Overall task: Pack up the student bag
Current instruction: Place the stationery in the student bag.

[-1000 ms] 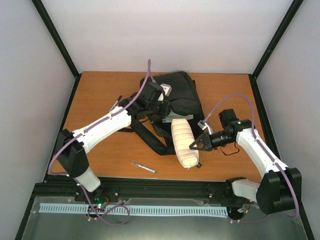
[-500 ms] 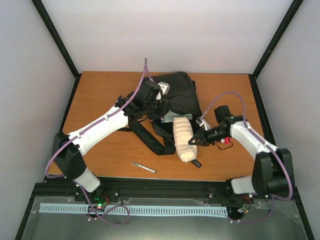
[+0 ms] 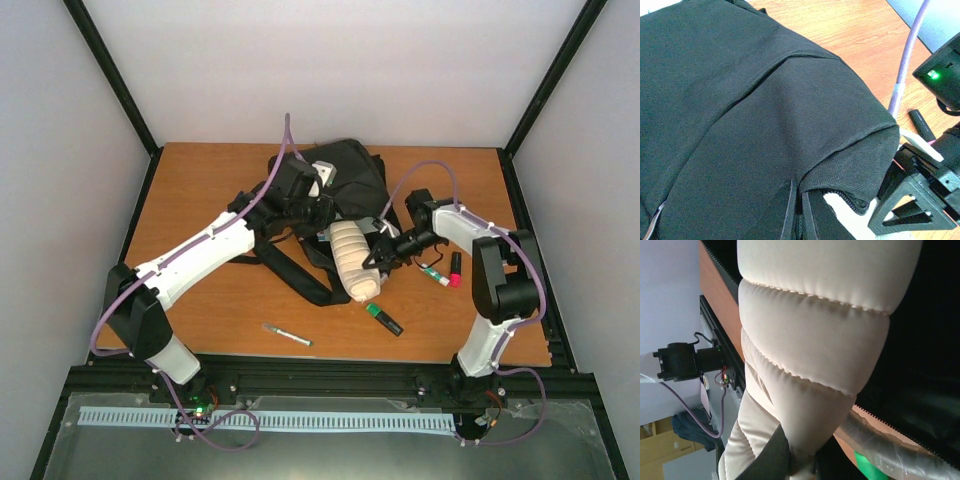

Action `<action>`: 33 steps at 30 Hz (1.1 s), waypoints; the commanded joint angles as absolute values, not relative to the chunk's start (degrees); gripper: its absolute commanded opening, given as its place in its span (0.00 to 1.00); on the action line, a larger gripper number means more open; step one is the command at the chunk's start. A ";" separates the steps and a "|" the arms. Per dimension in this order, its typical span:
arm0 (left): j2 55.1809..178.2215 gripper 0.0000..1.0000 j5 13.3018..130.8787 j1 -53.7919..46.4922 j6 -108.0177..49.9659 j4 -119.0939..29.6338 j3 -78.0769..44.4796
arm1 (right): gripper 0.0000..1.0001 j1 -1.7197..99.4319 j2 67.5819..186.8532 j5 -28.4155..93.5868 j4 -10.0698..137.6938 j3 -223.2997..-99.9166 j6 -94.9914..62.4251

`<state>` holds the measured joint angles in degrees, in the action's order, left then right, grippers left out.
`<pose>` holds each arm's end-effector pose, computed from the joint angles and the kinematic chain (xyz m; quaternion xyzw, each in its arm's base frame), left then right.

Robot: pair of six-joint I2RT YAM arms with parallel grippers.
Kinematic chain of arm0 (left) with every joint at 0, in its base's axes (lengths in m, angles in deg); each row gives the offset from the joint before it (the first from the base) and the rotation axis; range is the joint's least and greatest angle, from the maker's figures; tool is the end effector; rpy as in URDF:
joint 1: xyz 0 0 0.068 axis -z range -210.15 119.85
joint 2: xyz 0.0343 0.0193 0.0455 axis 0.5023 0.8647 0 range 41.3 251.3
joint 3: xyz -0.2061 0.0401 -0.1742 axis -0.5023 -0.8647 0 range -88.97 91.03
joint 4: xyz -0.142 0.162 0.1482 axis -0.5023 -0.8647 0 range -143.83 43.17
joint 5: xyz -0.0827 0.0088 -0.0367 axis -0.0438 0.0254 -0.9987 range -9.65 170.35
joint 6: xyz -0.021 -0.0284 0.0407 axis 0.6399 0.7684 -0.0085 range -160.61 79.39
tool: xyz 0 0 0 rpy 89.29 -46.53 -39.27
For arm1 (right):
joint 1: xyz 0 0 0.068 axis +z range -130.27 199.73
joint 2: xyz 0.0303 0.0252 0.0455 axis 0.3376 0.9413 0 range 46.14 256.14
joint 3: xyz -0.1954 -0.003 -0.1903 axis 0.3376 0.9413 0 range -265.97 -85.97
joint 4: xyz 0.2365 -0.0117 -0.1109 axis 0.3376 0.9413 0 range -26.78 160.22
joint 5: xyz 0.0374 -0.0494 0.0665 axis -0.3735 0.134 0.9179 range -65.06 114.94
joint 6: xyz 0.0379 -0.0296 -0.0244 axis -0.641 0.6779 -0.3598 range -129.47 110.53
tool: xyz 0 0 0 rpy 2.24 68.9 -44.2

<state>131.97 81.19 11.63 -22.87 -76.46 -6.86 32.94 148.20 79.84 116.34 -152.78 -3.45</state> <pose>0.2691 -0.2399 0.3326 0.1843 0.8804 -0.2111 0.3825 0.2976 0.0998 0.1847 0.1546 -0.8738 -0.4608 0.0165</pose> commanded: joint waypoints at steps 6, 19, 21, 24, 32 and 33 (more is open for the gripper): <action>127.64 0.01 79.79 11.78 -23.38 -72.37 -6.88 | 0.40 33.23 151.12 77.68 110.12 -152.91 -2.18; 126.78 0.01 80.63 11.79 -24.61 -72.33 -8.48 | 0.70 33.18 141.92 69.72 113.36 -149.97 3.59; 126.55 0.01 80.77 11.80 -24.84 -72.55 -8.88 | 0.70 33.18 140.49 69.29 114.47 -149.87 4.96; 126.21 0.01 80.90 11.77 -24.98 -72.78 -9.54 | 0.70 33.18 137.81 67.79 116.13 -149.50 7.60; 125.11 0.01 81.77 11.75 -24.92 -72.76 -11.13 | 0.65 34.71 128.16 60.97 118.03 -145.19 19.43; 125.06 0.01 81.88 11.77 -24.93 -72.81 -11.25 | 0.65 35.07 126.53 59.88 117.55 -144.42 20.87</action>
<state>128.47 81.46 11.52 -23.96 -76.18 -12.00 33.27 131.28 64.69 117.08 -146.70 12.66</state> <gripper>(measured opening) 0.013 0.658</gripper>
